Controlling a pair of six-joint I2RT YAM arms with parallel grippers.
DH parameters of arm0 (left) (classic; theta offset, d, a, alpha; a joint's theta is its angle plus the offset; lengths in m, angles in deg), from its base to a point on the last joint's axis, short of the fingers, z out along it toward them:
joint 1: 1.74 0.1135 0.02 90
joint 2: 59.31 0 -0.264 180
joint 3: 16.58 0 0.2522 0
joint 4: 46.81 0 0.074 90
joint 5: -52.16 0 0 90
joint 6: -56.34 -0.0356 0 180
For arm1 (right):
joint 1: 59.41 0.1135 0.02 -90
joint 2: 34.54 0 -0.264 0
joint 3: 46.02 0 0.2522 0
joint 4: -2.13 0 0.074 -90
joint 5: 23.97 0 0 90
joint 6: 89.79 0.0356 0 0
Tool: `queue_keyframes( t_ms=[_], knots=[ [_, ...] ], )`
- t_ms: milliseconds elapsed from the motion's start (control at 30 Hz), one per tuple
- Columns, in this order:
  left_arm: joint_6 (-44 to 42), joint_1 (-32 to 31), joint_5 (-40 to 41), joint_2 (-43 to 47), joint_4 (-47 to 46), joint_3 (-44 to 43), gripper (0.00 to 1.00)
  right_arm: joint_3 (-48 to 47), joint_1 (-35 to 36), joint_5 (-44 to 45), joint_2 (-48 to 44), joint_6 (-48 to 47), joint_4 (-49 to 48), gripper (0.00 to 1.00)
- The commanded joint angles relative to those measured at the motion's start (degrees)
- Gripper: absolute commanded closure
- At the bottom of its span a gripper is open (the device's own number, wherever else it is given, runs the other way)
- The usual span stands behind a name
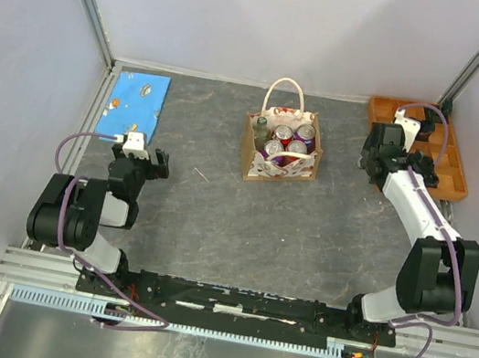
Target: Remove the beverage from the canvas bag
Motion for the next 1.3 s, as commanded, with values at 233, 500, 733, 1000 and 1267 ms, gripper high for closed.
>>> queue_keyframes(
  t_ms=[233,500,733,1000,1267],
  knots=[
    [-2.4,-0.2,0.0,0.3,-1.8,-1.2,0.01,0.1,0.0,0.5,-6.0,-0.5,0.1,0.01],
    [-2.4,-0.2,0.1,0.3,-1.8,-1.2,0.01,-0.7,0.1,-2.2,-8.8,-1.3,-1.0,0.01],
    [-2.4,-0.2,0.0,0.3,-1.9,-1.2,0.01,-1.5,2.9,-11.2,-12.0,-2.6,-5.7,0.02],
    [-2.4,-0.2,0.0,0.3,-1.8,-1.2,0.01,-9.2,12.6,-18.2,-7.8,-5.7,-9.1,0.41],
    [-2.4,-0.2,0.0,0.3,-1.8,-1.2,0.01,-17.0,19.1,-26.7,3.1,-7.0,-11.2,0.84]
  ],
)
